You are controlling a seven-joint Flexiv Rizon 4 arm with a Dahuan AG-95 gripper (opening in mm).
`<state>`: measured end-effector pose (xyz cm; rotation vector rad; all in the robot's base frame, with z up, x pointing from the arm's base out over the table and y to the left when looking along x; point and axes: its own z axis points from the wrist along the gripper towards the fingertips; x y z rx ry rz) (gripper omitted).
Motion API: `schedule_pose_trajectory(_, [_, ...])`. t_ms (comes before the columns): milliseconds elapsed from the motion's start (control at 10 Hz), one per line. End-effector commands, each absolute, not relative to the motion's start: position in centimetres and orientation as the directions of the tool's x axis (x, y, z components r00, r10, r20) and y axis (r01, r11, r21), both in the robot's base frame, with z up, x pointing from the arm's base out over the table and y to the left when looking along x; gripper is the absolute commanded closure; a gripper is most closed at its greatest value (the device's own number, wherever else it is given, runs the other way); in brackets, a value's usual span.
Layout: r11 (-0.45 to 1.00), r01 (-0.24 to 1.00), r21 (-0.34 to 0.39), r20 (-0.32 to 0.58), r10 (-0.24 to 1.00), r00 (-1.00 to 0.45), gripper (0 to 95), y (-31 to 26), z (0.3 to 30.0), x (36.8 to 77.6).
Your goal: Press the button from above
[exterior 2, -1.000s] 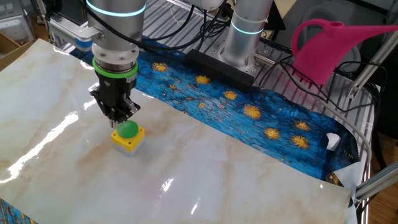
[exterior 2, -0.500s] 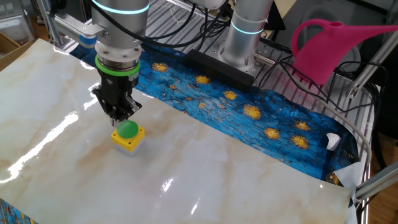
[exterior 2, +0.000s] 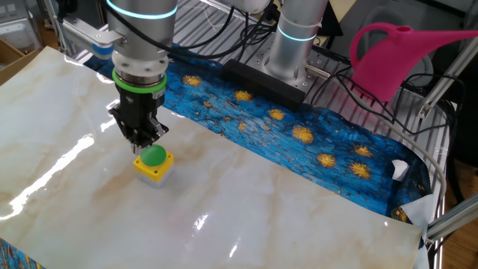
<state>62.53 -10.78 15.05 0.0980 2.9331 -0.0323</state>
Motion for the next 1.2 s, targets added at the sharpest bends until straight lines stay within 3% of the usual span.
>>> schedule_pose_trajectory(100, [0.984,0.176,0.035,-0.238,0.180,-0.955,95.0,-10.80,15.02,62.67])
schedule_pose_trajectory(200, [0.983,0.181,-0.005,-0.272,0.173,-0.947,95.0,-10.80,15.02,62.67])
schedule_pose_trajectory(1200, [0.982,0.190,-0.008,-0.242,0.183,-0.953,95.0,-10.80,15.02,62.67])
